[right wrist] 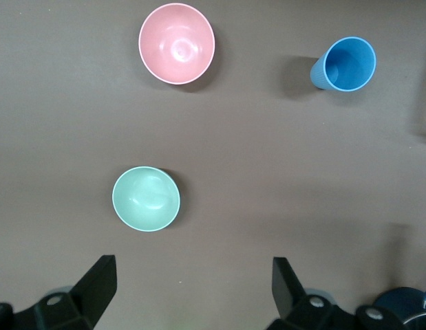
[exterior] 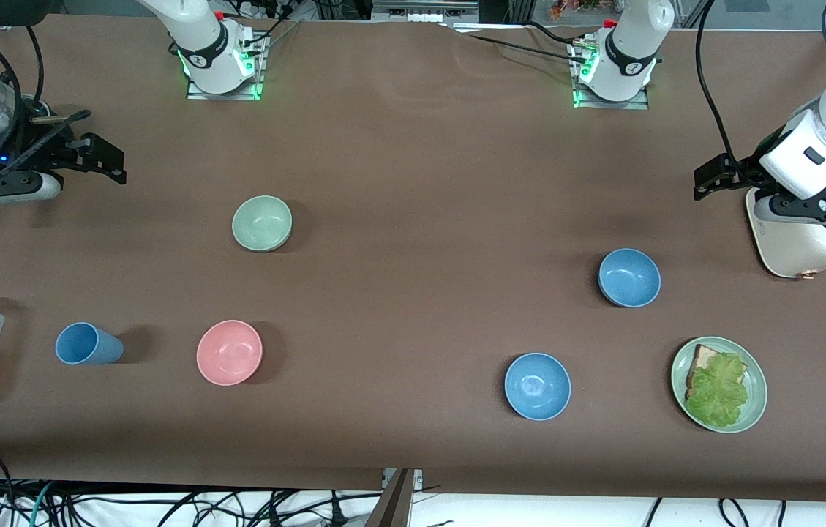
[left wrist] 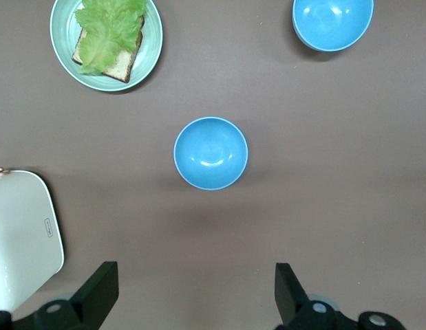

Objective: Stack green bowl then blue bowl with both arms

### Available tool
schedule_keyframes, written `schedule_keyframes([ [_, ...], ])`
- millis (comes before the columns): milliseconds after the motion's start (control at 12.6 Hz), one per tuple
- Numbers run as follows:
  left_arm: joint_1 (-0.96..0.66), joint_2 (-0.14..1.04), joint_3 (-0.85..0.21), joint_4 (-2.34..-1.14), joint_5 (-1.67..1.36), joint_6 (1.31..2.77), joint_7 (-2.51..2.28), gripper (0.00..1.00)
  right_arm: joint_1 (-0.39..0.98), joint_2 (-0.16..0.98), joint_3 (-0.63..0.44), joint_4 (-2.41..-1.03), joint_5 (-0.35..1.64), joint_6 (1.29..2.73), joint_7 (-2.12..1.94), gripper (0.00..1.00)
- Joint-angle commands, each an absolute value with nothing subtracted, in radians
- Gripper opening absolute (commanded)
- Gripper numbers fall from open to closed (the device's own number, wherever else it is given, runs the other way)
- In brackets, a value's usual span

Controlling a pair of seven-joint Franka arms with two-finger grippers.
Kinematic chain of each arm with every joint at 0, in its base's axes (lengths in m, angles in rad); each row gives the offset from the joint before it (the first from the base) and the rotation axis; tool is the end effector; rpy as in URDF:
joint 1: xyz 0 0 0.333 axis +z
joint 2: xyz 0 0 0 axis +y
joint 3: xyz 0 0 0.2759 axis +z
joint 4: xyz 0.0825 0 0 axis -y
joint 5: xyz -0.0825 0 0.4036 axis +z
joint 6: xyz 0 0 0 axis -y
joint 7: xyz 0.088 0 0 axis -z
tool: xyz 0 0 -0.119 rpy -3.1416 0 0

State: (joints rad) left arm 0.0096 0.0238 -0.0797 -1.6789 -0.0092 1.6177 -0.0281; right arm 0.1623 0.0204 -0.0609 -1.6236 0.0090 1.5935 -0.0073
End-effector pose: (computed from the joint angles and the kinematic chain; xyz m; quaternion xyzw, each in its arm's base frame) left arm 0.5761 -0.0412 0.5096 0.9989 -0.0206 -0.0427 0.0034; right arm 0.5754 0.0599 0.5367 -0.9982 -0.0541 0.0254 0.0027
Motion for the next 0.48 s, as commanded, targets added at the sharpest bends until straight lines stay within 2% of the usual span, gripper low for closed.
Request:
schedule_keyframes([
  [0, 0.018, 0.037, -0.086, -1.652, -0.015, 1.603, -0.025, 1.0, 0.152, 0.021, -0.055, -1.601, -0.002, 1.566, -0.012, 1.0],
  [398, 0.018, 0.037, -0.086, -1.652, -0.015, 1.603, -0.025, 1.0, 0.152, 0.025, -0.055, -1.6, -0.002, 1.568, -0.015, 1.0],
])
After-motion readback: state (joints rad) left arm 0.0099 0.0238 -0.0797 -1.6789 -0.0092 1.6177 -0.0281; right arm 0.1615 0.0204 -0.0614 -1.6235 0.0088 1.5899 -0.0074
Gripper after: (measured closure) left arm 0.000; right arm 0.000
